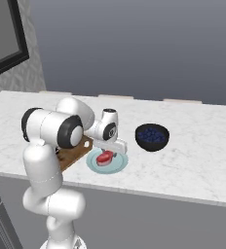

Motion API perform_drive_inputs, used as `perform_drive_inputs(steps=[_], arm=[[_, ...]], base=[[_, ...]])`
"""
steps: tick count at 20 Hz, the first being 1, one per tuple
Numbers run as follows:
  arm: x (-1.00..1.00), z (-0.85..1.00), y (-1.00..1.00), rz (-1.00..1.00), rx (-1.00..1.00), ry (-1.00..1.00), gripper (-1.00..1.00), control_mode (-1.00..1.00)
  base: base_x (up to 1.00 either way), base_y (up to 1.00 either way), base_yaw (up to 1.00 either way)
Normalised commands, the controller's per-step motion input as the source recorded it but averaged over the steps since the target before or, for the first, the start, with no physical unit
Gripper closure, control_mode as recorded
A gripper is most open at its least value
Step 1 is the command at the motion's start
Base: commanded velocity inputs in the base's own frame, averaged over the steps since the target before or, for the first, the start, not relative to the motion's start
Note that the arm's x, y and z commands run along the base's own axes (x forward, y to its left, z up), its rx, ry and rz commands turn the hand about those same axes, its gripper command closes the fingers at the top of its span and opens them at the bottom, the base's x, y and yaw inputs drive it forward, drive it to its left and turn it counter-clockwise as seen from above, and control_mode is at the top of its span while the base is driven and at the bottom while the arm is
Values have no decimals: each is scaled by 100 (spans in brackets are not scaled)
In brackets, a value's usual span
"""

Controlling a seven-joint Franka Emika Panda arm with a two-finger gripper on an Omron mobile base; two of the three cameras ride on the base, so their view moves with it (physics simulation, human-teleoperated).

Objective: Pick up the knife from the drawer and place it on the cutting board. Then place the meat from the plate to the cutting board.

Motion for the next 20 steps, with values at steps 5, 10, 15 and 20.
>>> perform_drive_inputs(steps=[5,10,15,20], arm=[[-6,14,0,0,5,-1,100,-100],[-20,67,24,-6,15,-3,100,-100],[-3,18,90,-16,4,-1,100,-100],[2,10,100,-15,-2,0,100,-100]], base=[[0,0,0],[0,0,0],[0,0,0],[0,0,0]])
